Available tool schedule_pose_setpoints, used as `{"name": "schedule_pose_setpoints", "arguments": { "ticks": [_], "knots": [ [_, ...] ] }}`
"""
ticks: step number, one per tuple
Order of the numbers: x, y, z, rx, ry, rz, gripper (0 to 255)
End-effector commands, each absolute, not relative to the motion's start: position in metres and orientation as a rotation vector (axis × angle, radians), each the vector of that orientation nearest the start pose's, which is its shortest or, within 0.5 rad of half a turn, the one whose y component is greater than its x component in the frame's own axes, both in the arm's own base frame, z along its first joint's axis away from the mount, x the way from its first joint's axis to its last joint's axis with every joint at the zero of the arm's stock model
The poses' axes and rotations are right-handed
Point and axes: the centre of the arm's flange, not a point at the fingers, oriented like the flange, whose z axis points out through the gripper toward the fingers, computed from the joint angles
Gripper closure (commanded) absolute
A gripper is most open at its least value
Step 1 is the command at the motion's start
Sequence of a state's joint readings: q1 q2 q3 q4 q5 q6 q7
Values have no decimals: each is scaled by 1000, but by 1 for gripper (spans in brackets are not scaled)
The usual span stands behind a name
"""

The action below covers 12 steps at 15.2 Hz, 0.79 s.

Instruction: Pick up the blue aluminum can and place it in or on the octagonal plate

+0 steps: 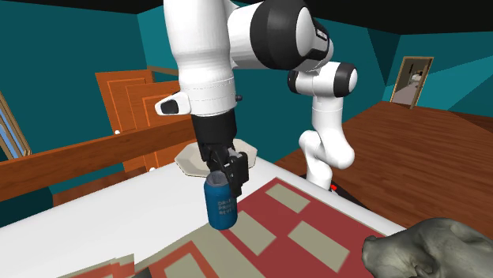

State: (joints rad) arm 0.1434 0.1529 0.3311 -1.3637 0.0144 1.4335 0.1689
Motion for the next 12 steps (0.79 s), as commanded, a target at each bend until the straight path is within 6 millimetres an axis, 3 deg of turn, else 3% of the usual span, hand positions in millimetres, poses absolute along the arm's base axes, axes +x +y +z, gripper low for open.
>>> {"name": "schedule_pose_setpoints", "arguments": {
  "ticks": [1,5,12],
  "knots": [
    [527,254,626,-3065,-473,143,255],
    [527,254,626,-3065,-473,143,255],
    [527,254,663,-3065,-473,143,255]
  ]
}}
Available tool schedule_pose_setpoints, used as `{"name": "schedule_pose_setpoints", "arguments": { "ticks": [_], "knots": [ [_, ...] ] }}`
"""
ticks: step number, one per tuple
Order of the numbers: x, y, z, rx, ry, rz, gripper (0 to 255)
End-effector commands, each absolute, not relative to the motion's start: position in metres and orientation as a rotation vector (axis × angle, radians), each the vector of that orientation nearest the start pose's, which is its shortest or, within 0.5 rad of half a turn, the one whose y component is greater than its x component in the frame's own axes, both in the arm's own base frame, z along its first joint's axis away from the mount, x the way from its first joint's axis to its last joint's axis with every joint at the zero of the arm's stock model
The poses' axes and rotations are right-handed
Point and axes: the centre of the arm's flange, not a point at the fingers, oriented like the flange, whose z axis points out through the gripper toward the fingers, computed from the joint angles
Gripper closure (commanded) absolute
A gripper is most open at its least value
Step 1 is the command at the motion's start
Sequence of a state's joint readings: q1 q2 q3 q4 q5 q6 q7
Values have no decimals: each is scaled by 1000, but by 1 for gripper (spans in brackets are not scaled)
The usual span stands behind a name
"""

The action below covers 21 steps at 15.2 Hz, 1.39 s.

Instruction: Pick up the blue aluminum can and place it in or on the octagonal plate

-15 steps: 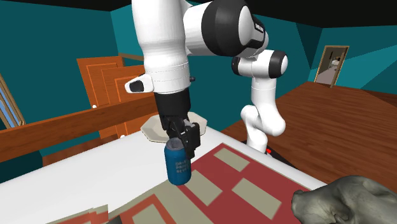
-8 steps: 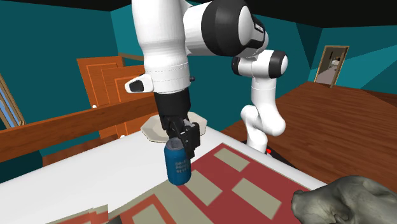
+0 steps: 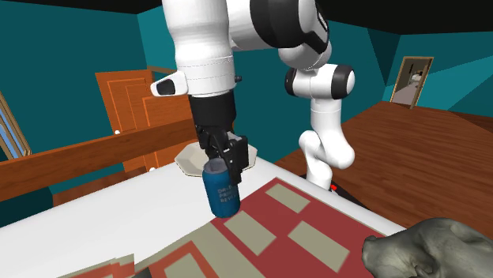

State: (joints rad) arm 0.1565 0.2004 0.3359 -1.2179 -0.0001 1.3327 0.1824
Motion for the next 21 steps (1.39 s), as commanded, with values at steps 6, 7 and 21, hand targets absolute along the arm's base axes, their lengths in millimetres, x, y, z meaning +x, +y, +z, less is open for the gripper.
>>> {"name": "schedule_pose_setpoints", "arguments": {
  "ticks": [6,7,21],
  "knots": [
    [527,254,695,-3065,-473,143,255],
    [527,254,700,-3065,-473,143,255],
    [497,114,729,-3065,-473,143,255]
  ]
}}
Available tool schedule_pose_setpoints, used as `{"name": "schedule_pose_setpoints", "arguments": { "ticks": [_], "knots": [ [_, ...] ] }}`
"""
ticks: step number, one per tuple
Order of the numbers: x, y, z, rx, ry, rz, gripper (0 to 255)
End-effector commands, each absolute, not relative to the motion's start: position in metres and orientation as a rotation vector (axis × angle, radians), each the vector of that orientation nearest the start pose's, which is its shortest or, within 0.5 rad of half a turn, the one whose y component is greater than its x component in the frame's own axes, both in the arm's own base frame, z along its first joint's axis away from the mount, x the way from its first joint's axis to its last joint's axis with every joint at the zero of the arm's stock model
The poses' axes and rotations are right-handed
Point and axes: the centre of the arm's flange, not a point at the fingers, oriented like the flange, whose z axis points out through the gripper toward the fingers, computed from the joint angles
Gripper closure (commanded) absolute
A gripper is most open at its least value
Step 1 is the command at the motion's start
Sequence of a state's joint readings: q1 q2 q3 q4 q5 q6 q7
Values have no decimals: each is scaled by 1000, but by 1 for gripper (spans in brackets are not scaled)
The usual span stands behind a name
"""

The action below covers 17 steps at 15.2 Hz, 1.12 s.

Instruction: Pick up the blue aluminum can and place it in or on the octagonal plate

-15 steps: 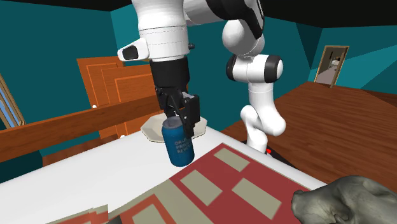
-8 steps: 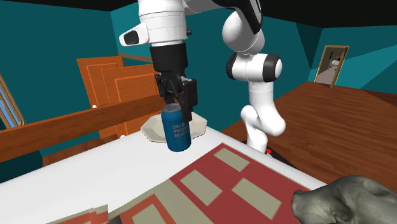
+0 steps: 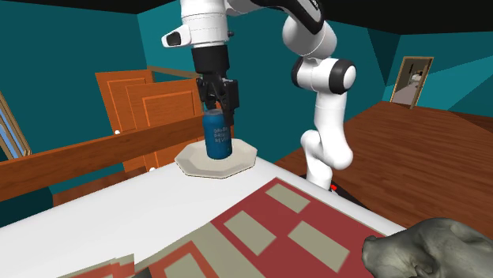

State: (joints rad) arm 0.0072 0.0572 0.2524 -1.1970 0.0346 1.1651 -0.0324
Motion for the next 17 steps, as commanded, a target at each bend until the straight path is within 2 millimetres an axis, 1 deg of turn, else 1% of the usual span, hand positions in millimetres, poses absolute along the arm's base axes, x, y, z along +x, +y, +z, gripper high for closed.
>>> {"name": "schedule_pose_setpoints", "arguments": {
  "ticks": [1,10,11,17],
  "knots": [
    [494,101,731,-3065,-473,143,255],
    [470,-14,745,-3065,-473,143,255],
    [466,-30,747,-3065,-473,143,255],
    [466,-30,716,-3065,-473,143,255]
  ]
}}
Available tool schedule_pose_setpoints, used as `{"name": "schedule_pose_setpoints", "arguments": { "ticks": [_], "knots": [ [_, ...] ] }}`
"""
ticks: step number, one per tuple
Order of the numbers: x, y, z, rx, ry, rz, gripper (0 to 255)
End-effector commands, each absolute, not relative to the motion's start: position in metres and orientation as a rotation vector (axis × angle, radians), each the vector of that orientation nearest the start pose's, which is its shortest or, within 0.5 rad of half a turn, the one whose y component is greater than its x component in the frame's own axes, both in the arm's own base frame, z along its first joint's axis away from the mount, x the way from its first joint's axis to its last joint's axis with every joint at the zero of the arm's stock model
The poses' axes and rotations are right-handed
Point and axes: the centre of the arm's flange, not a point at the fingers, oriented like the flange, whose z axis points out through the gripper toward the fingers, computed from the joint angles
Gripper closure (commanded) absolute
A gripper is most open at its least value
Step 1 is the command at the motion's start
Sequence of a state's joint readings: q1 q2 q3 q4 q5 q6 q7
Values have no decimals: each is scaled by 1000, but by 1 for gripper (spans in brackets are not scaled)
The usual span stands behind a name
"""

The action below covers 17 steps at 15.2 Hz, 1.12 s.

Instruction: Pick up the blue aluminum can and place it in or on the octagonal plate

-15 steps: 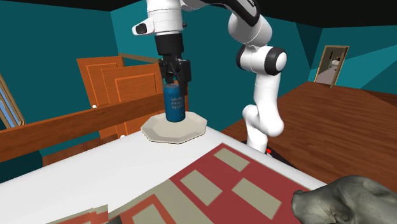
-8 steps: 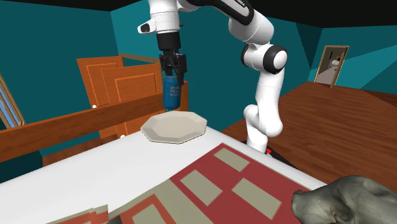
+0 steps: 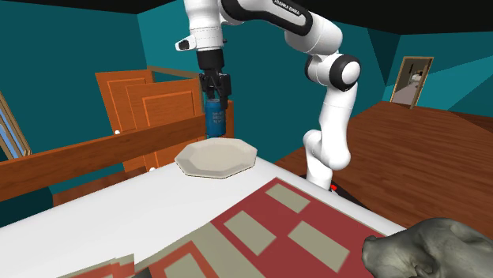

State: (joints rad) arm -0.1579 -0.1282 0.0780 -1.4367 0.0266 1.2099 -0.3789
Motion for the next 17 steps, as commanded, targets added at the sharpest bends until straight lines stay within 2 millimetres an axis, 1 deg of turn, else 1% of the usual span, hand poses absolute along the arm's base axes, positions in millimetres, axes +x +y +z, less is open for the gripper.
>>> {"name": "schedule_pose_setpoints", "arguments": {
  "ticks": [1,14,17],
  "knots": [
    [466,-30,710,-3065,-473,143,255],
    [466,-30,641,-3065,-473,143,255],
    [466,-30,641,-3065,-473,143,255]
  ]
}}
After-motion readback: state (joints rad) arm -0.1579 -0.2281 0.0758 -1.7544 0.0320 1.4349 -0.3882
